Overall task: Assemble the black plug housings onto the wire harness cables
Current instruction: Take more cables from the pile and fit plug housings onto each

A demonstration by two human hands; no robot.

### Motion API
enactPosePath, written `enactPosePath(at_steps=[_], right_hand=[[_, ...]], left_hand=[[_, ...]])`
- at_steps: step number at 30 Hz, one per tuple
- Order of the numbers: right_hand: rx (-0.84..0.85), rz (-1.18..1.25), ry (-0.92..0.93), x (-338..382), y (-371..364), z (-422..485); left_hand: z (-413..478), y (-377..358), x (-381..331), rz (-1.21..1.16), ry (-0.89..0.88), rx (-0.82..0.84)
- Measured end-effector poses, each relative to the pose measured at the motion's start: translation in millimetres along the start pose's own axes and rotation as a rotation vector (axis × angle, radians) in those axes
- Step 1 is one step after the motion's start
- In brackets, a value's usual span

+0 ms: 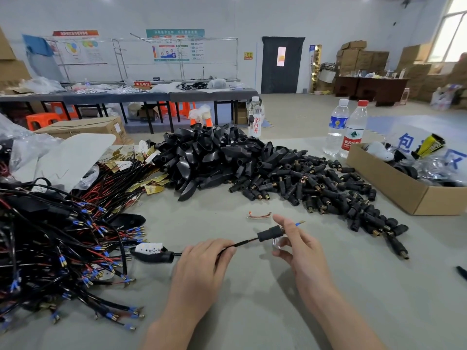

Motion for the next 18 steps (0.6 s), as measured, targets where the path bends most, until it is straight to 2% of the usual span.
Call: enactPosePath(at_steps=[12, 18], right_hand=[[-0.021, 0.006, -0.033, -8.4, 6.1, 0.5], [0.011, 0.129, -0.109, -19.3, -0.5, -0.6]], left_hand=[[-1.6, -1.5, -3.9, -0.030, -0.016, 0.028], [-0.2, 2.2, -2.9, -0.094, -0.013, 0.006]])
Point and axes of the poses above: each hand's wrist, its own z-axis towards the middle knuckle, its own y-axis out of the back of the hand, x = y × z, the point moved 10 cm from there along z, towards the middle knuckle, and after that the axes turned 15 degrees about y, right-handed, at the moved point
